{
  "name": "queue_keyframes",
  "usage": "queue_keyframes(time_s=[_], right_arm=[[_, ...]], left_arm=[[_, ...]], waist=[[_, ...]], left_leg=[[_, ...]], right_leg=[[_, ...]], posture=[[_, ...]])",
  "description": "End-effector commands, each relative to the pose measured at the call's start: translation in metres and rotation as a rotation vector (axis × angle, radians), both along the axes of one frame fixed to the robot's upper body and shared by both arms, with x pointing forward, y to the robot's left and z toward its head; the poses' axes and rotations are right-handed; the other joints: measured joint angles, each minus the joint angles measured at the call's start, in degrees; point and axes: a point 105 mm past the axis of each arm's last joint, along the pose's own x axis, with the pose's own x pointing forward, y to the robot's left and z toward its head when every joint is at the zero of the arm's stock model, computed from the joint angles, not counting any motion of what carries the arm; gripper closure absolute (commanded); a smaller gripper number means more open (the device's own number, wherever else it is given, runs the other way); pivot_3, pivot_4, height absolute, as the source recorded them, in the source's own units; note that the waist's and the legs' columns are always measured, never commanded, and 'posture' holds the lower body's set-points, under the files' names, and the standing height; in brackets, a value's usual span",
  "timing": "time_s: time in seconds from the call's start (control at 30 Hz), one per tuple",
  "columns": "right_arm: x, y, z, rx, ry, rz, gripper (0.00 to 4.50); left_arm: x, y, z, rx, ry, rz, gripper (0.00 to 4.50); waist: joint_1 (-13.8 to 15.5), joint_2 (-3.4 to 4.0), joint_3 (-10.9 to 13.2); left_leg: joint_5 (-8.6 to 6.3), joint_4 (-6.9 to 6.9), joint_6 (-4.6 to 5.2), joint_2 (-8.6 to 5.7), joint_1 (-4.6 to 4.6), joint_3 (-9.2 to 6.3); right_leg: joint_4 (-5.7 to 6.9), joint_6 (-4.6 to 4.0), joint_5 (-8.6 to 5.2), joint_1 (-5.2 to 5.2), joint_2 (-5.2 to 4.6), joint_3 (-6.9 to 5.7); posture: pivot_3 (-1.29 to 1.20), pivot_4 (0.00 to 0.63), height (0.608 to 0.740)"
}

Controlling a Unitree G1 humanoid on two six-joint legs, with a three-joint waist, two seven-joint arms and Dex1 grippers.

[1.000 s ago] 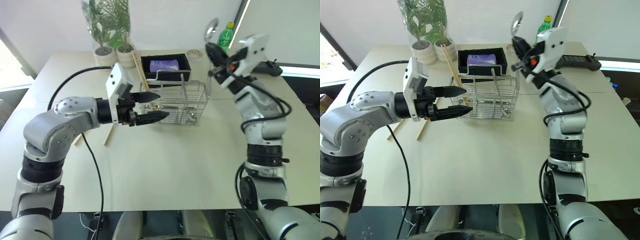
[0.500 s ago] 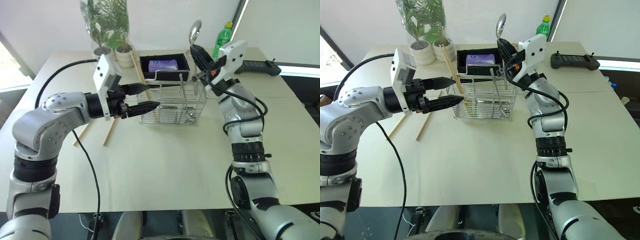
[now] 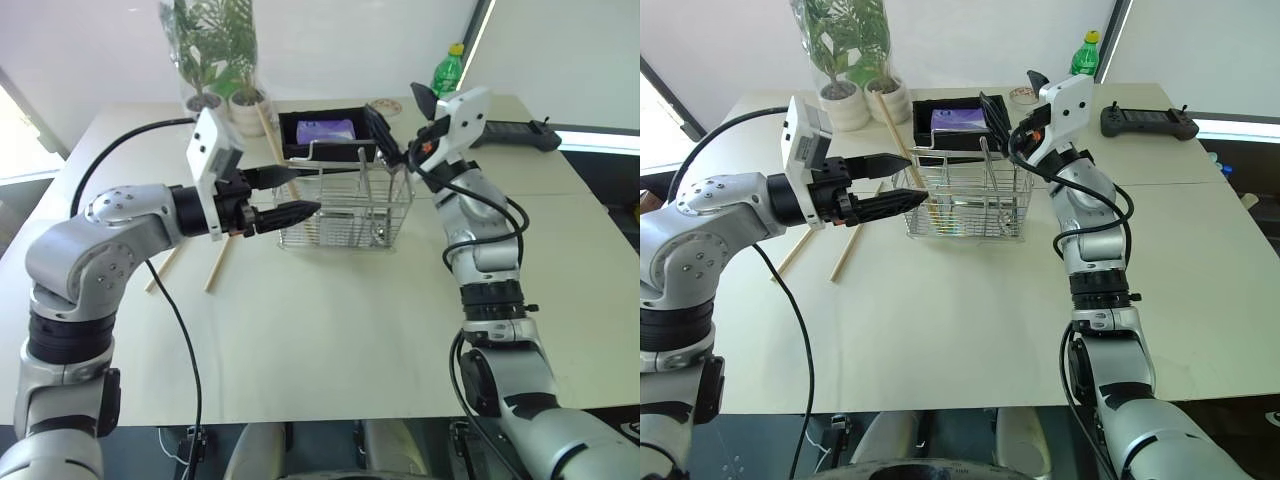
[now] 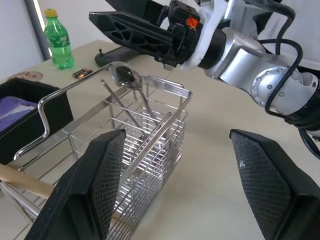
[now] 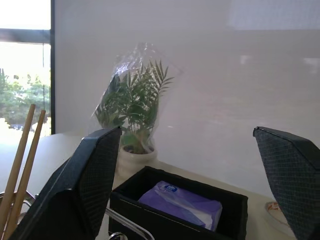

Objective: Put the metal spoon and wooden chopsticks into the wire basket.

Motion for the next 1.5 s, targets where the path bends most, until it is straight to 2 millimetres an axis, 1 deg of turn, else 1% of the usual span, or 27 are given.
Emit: queue_keyframes(time_s=[0.03, 0.1, 0.2, 0.27, 0.33, 0.37, 0.43, 0.5, 0.53, 0.57, 0.6, 0.67, 0.73, 0.83, 0.93, 1.07, 1.17, 1.27, 1.4, 1.5], right_arm=[[-0.007, -0.007, 0.02, -0.006, -0.065, -0.013, 0.05], [-0.009, -0.012, 0.028, -0.034, -0.075, -0.02, 0.05], [-0.014, -0.018, 0.045, -0.079, -0.073, -0.003, 0.05], [-0.021, -0.02, 0.06, -0.129, -0.062, 0.03, 0.05], [-0.031, -0.021, 0.077, -0.211, -0.046, 0.081, 0.05], [-0.035, -0.021, 0.082, -0.232, -0.036, 0.098, 0.05], [-0.046, -0.019, 0.082, -0.329, 0.017, 0.167, 0.05], [-0.063, -0.016, 0.078, -0.419, 0.097, 0.28, 0.05], [-0.068, -0.015, 0.076, -0.435, 0.118, 0.308, 0.05], [-0.078, -0.015, 0.072, -0.487, 0.16, 0.355, 0.05], [-0.084, -0.016, 0.069, -0.519, 0.189, 0.381, 0.05], [-0.104, -0.017, 0.053, -0.632, 0.252, 0.478, 0.05], [-0.116, -0.018, 0.038, -0.706, 0.292, 0.533, 0.05], [-0.131, -0.02, 0.012, -0.809, 0.341, 0.593, 0.05], [-0.14, -0.019, -0.005, -0.853, 0.355, 0.631, 0.05], [-0.136, -0.013, -0.012, -0.785, 0.364, 0.608, 0.05], [-0.129, -0.009, -0.013, -0.727, 0.359, 0.568, 0.05], [-0.125, -0.007, -0.012, -0.68, 0.361, 0.539, 0.05], [-0.12, -0.006, -0.011, -0.644, 0.363, 0.501, 0.05], [-0.119, -0.005, -0.01, -0.623, 0.361, 0.488, 0.05]], left_arm=[[-0.003, 0.001, 0.01, -0.018, -0.055, -0.002, 1.0], [-0.003, 0.001, 0.01, -0.017, -0.056, -0.001, 1.0], [-0.002, 0.002, 0.011, -0.019, -0.064, 0.013, 1.0], [-0.001, 0.006, 0.014, -0.029, -0.072, 0.035, 1.0], [0.003, 0.014, 0.019, -0.037, -0.083, 0.084, 1.0], [0.005, 0.016, 0.02, -0.038, -0.087, 0.098, 1.0], [0.008, 0.026, 0.022, -0.018, -0.099, 0.148, 1.0], [0.011, 0.041, 0.021, 0.028, -0.11, 0.204, 1.0], [0.011, 0.045, 0.021, 0.04, -0.113, 0.214, 1.0], [0.013, 0.058, 0.019, 0.07, -0.102, 0.258, 1.0], [0.015, 0.066, 0.018, 0.089, -0.094, 0.286, 1.0], [0.019, 0.096, 0.009, 0.176, -0.067, 0.389, 1.0], [0.02, 0.113, 0.001, 0.227, -0.035, 0.444, 1.0], [0.022, 0.14, -0.018, 0.281, 0.047, 0.531, 1.0], [0.026, 0.159, -0.038, 0.329, 0.101, 0.602, 1.0], [0.036, 0.178, -0.063, 0.346, 0.19, 0.704, 1.0], [0.048, 0.188, -0.088, 0.353, 0.278, 0.787, 1.0], [0.061, 0.186, -0.103, 0.343, 0.316, 0.804, 1.0], [0.079, 0.184, -0.114, 0.335, 0.322, 0.826, 1.0], [0.088, 0.184, -0.122, 0.339, 0.333, 0.831, 1.0]], waist=[[0.0, 0.0, 0.0], [0.08, 0.0, 0.0], [0.17, 0.01, 0.0], [0.13, 0.02, 0.01], [0.13, 0.09, 0.05], [0.11, 0.09, 0.06], [0.06, 0.07, 0.05], [0.05, 0.05, 0.03], [-0.04, 0.05, 0.04], [-0.02, 0.05, 0.04], [0.03, 0.05, 0.05], [0.1, 0.04, 0.05], [0.13, 0.04, 0.05], [0.19, 0.02, 0.05], [0.32, 0.02, 0.05], [0.35, 0.0, 0.05], [0.44, -0.04, 0.03], [0.55, -0.06, 0.03], [0.58, -0.24, -0.03], [0.51, -0.25, -0.04]], left_leg=[[0.0, 0.0, 0.0, 0.0, 0.0, 0.0], [0.0, 0.0, 0.0, 0.0, 0.0, 0.0], [0.0, 0.01, 0.0, -0.01, -0.01, 0.0], [0.0, 0.01, 0.0, -0.01, -0.02, 0.02], [0.0, 0.01, 0.0, 0.0, -0.02, 0.01], [0.0, 0.0, 0.0, 0.0, -0.03, 0.02], [-0.01, -0.02, 0.01, 0.02, -0.04, 0.0], [-0.01, -0.11, 0.01, 0.03, 0.01, 0.0], [-0.01, -0.16, 0.02, 0.04, 0.0, 0.0], [-0.01, -0.18, 0.02, 0.04, 0.02, 0.02], [-0.01, -0.18, 0.02, 0.04, 0.01, 0.03], [-0.01, -0.18, 0.02, 0.03, -0.02, 0.03], [-0.02, -0.21, 0.03, 0.04, -0.04, 0.03], [-0.03, -0.2, 0.04, 0.03, -0.05, 0.06], [-0.03, -0.13, 0.04, 0.04, -0.08, 0.07], [-0.02, -0.07, 0.03, 0.06, -0.07, 0.05], [-0.02, -0.05, 0.03, 0.07, -0.07, 0.04], [-0.02, -0.05, 0.03, 0.04, -0.12, 0.01], [-0.02, 0.01, 0.02, 0.0, -0.26, -0.01], [-0.02, 0.03, 0.02, -0.01, -0.26, 0.0]], right_leg=[[0.0, 0.0, 0.0, 0.0, 0.0, 0.0], [0.0, 0.0, 0.0, 0.0, 0.0, 0.0], [-0.01, 0.0, 0.0, 0.01, -0.01, 0.0], [-0.01, 0.0, 0.0, 0.0, -0.01, 0.02], [-0.01, -0.01, 0.0, -0.01, -0.01, 0.01], [-0.01, 0.0, 0.0, -0.02, -0.01, 0.01], [-0.02, 0.0, 0.0, -0.04, 0.01, -0.01], [-0.02, 0.0, -0.01, -0.03, 0.01, -0.03], [-0.05, 0.0, -0.01, -0.04, 0.01, -0.03], [-0.05, 0.0, -0.01, -0.05, 0.0, -0.02], [-0.06, -0.01, -0.01, -0.05, -0.01, -0.02], [-0.07, -0.02, -0.02, -0.08, -0.01, -0.02], [-0.12, -0.13, -0.1, -0.08, -0.02, -0.04], [-0.14, -0.17, -0.14, -0.07, -0.06, -0.04], [-0.13, -0.2, -0.15, -0.09, -0.08, -0.02], [-0.1, -0.22, -0.14, -0.09, -0.07, -0.04], [-0.08, -0.22, -0.13, -0.08, -0.08, -0.04], [-0.08, -0.03, -0.01, -0.11, -0.08, -0.05], [-0.08, 0.01, 0.01, -0.19, -0.11, -0.07], [-0.07, 0.01, 0.02, -0.19, -0.12, -0.07]], posture=[[0.0, 0.15, 0.716], [0.0, 0.15, 0.716], [0.0, 0.15, 0.716], [0.0, 0.15, 0.716], [0.0, 0.15, 0.716], [0.0, 0.15, 0.716], [0.0, 0.15, 0.716], [0.0, 0.15, 0.716], [0.0, 0.15, 0.716], [0.0, 0.15, 0.716], [0.0, 0.15, 0.716], [0.0, 0.15, 0.716], [0.0, 0.15, 0.716], [0.0, 0.15, 0.716], [0.0, 0.15, 0.716], [0.0, 0.15, 0.716], [0.0, 0.15, 0.716], [0.0, 0.15, 0.716], [0.0, 0.15, 0.716], [0.0, 0.15, 0.716]])
